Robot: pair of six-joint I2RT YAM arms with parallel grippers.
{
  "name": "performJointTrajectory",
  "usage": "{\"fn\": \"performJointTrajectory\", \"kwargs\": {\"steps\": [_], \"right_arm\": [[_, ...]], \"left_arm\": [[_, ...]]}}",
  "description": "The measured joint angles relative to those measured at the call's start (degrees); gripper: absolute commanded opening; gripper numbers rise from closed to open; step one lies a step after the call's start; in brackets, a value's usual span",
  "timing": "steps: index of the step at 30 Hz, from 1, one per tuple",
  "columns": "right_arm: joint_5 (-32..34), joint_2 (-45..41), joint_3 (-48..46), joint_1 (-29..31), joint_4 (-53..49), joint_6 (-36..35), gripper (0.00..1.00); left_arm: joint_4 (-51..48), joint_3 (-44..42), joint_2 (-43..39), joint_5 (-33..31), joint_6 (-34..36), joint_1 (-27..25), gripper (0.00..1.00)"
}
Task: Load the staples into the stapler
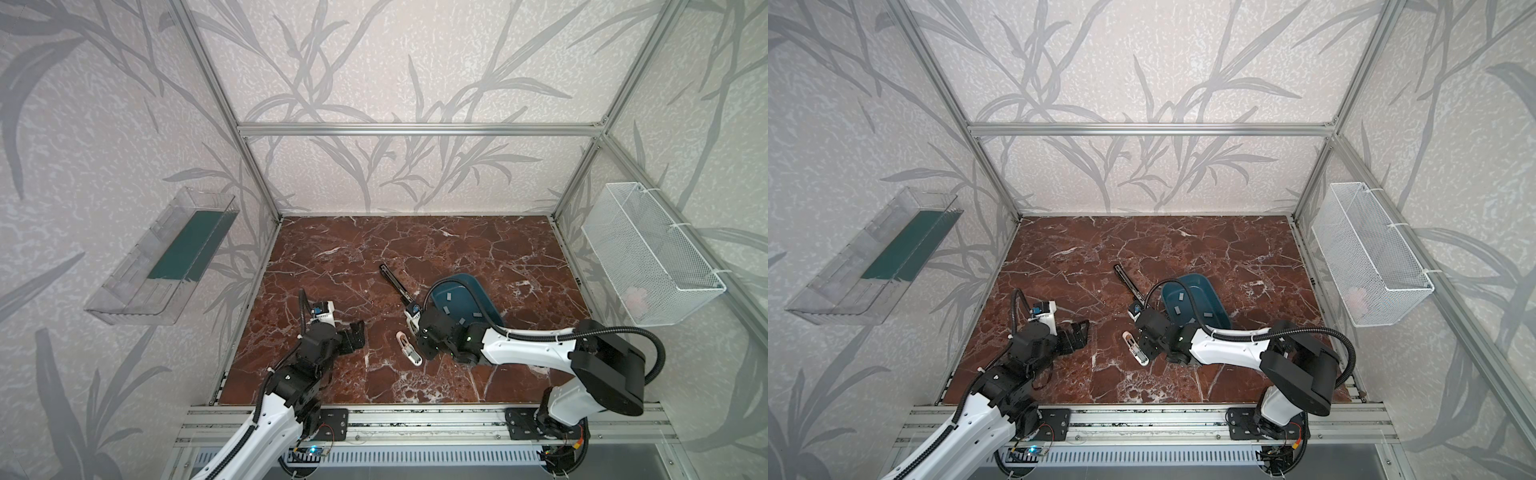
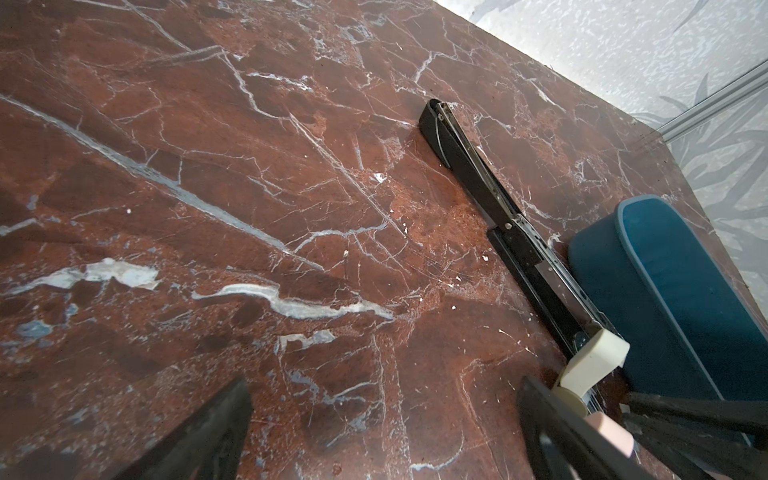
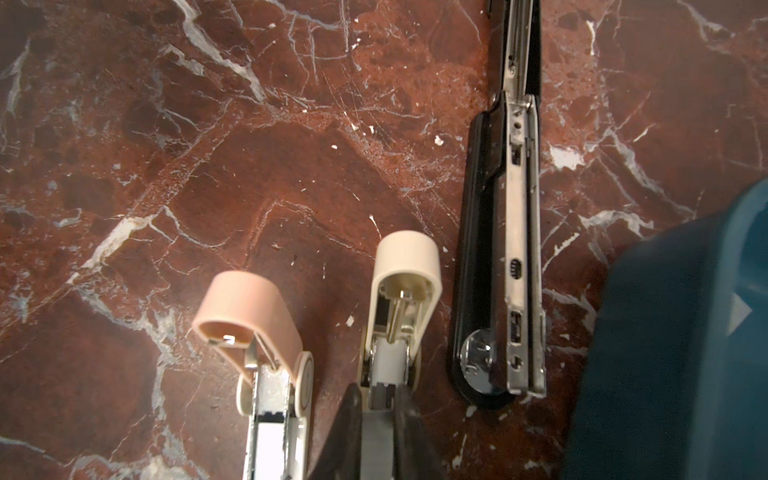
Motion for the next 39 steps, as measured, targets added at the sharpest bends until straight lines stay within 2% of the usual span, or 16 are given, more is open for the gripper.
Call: {"fn": "performJointTrajectory", "kwargs": {"steps": [39], "right_arm": [[1.7, 4.13, 1.18, 0.0, 0.46, 0.98, 0.16]], "left_arm": [[0.07, 0.0, -0.09, 0.24, 0.02, 0.0, 0.99]]}}
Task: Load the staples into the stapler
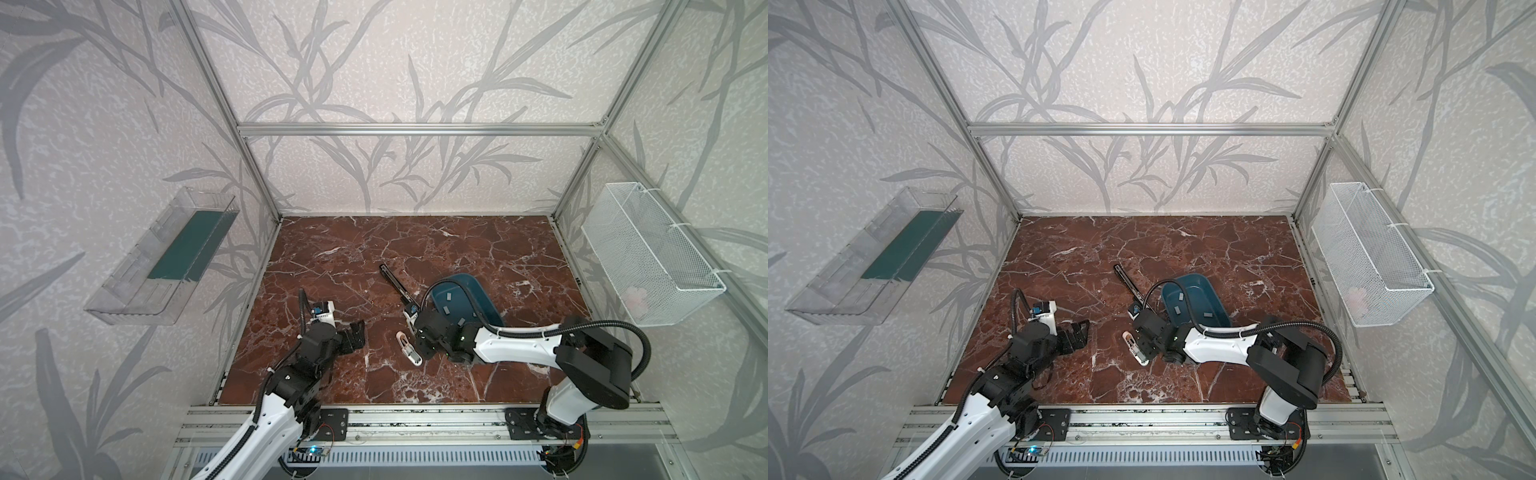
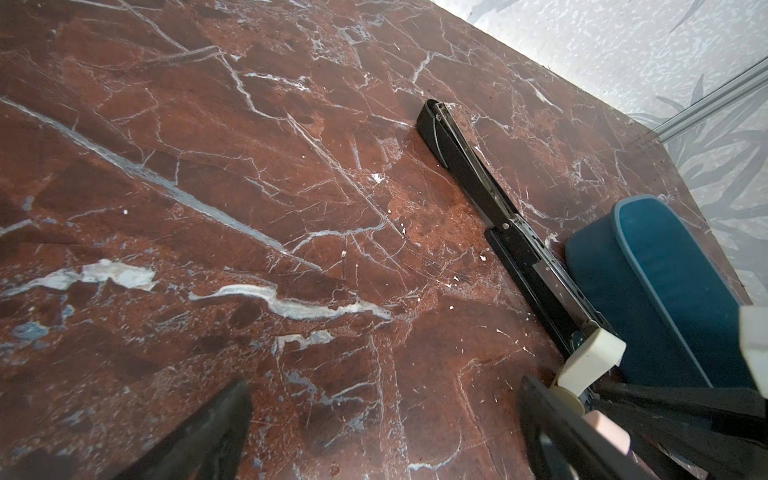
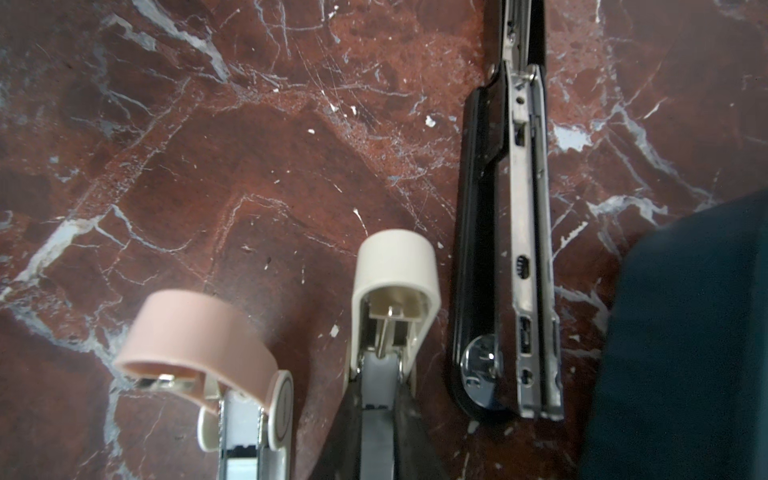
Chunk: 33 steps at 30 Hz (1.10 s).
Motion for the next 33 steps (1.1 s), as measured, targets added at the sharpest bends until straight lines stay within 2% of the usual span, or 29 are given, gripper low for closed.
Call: {"fn": "performJointTrajectory", "kwargs": {"steps": [33], "right_arm": [[0.22, -1.2, -1.31, 0.79, -1.64, 2.16, 0.16]], "left_arm": [[0.02, 0.0, -0.04, 0.59, 0.0, 0.0, 0.99]]}}
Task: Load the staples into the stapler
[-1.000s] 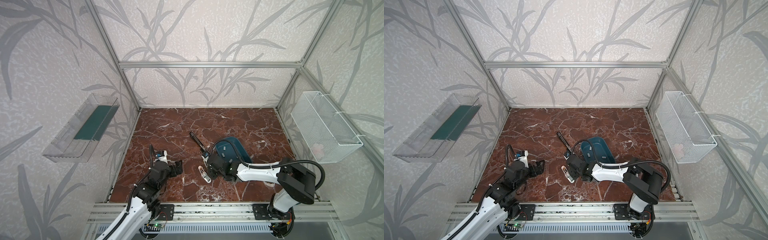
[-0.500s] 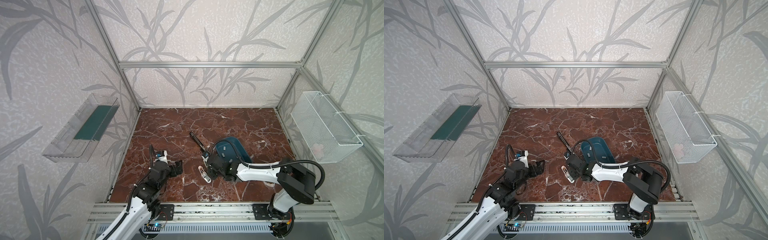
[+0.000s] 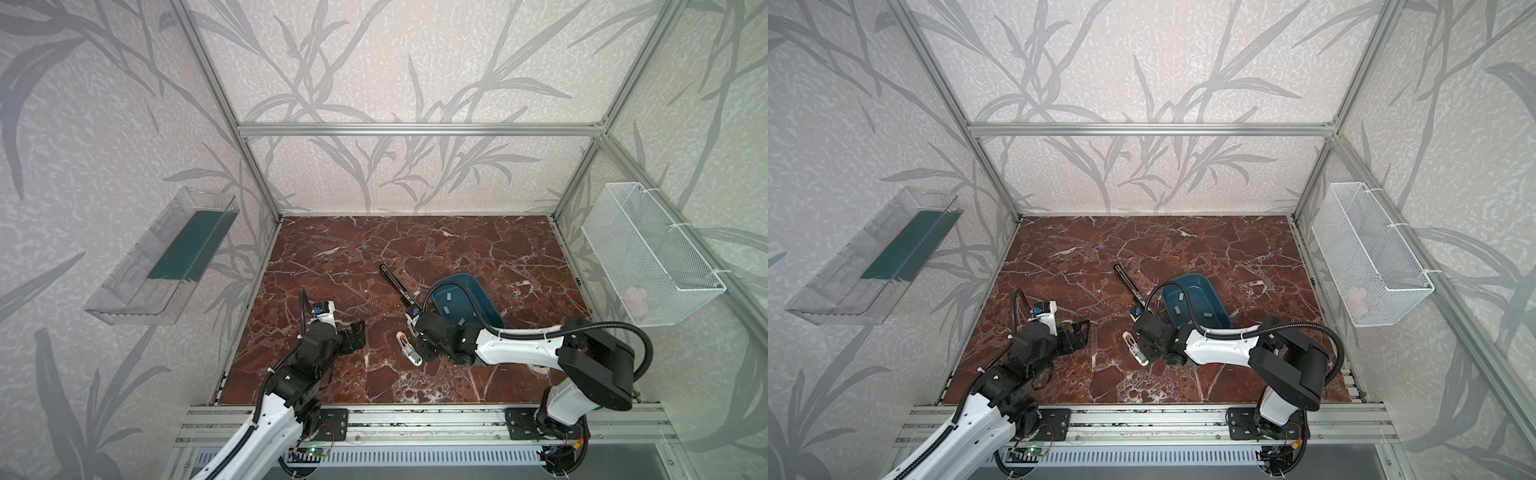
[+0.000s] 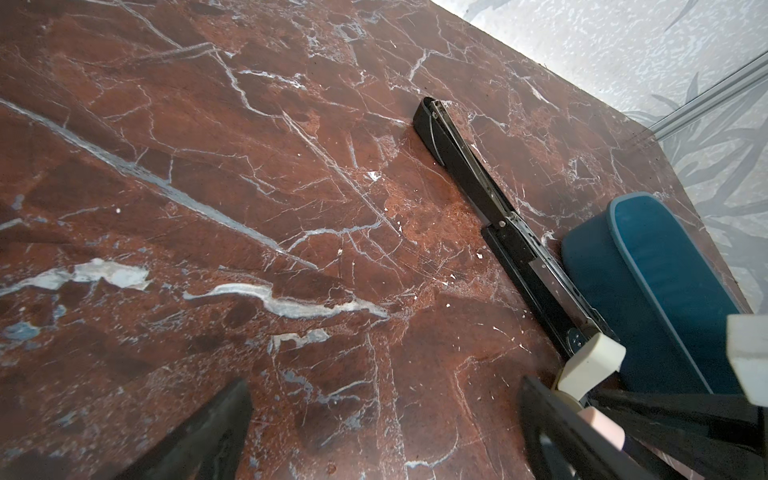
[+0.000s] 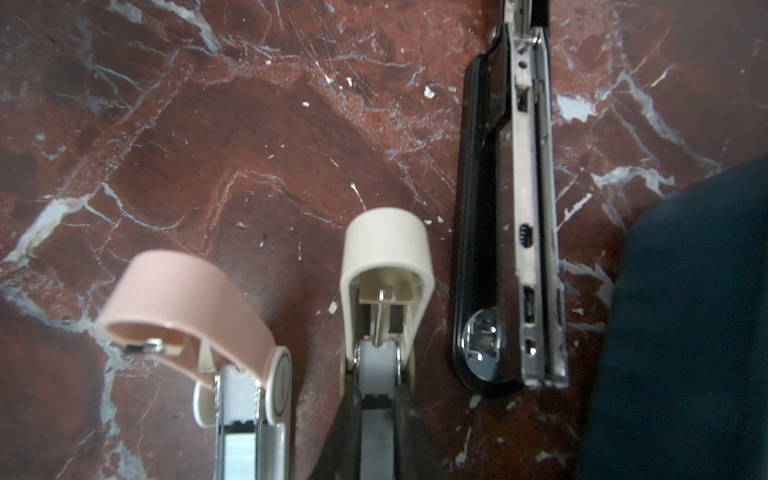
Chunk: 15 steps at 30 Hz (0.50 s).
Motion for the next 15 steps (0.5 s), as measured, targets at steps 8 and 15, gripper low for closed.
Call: {"fn": "performJointTrajectory", "kwargs": {"steps": [8, 15], "right_arm": [[0.44, -0.83, -0.96, 0.9, -0.46, 1.6, 0.19], [0.66, -0.87, -1.4, 1.29, -1.38, 2.36, 0.24]], "left_arm": [[0.0, 0.0, -0.02, 0.02, 0.0, 0.0, 0.99], [0.0, 0.0, -0.11, 0.04, -0.02, 0.0, 0.99]]}}
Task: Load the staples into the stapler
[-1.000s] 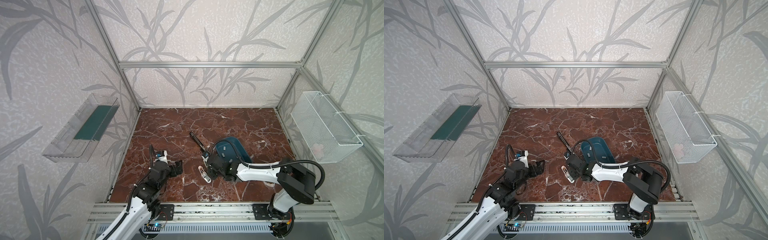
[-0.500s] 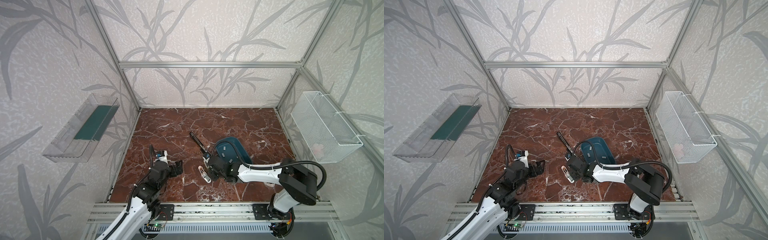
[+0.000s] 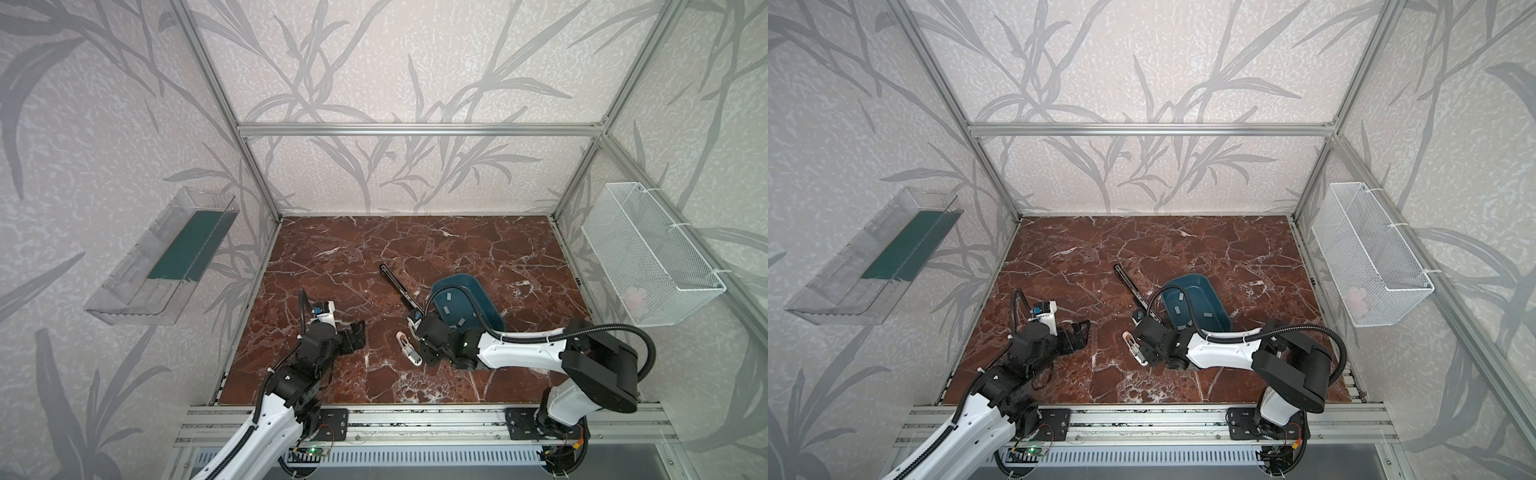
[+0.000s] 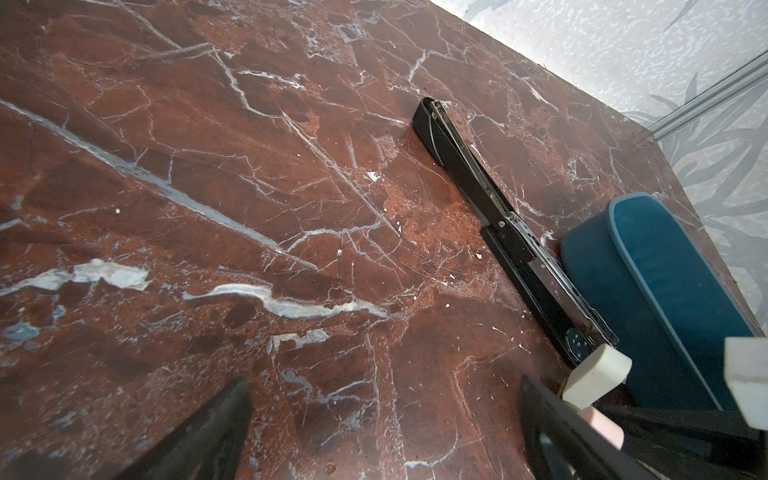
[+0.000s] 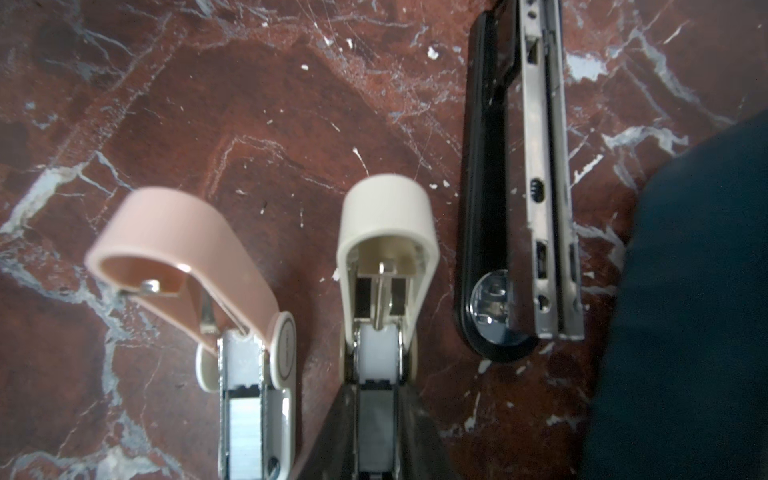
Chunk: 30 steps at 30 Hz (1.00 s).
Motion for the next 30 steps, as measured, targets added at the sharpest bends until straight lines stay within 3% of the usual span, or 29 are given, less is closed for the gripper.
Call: {"fn": "performJointTrajectory", "kwargs": {"steps": [13, 20, 24, 30], "right_arm": [[0.55, -7.37, -0.48, 0.28, -3.96, 0.61, 0.32], [6.95, -16.59, 1.01, -1.09, -10.75, 3.32, 0.32], [7.98, -18.75, 1.38, -7.67, -13.66, 6.03, 0.32], [6.45, -14.88, 1.62, -18.23, -16.44, 7.17, 0.32]], "left_arm": [[0.02, 0.0, -0.15, 0.13, 0.0, 0.0, 0.99], [0.13, 0.0, 0.15, 0.11, -0.02, 0.0, 0.99], [0.13, 0.0, 0.24, -1.42, -0.04, 0.0, 0.99], [0.22, 0.0, 1.03, -4.37, 0.24, 0.0, 0.99]]}}
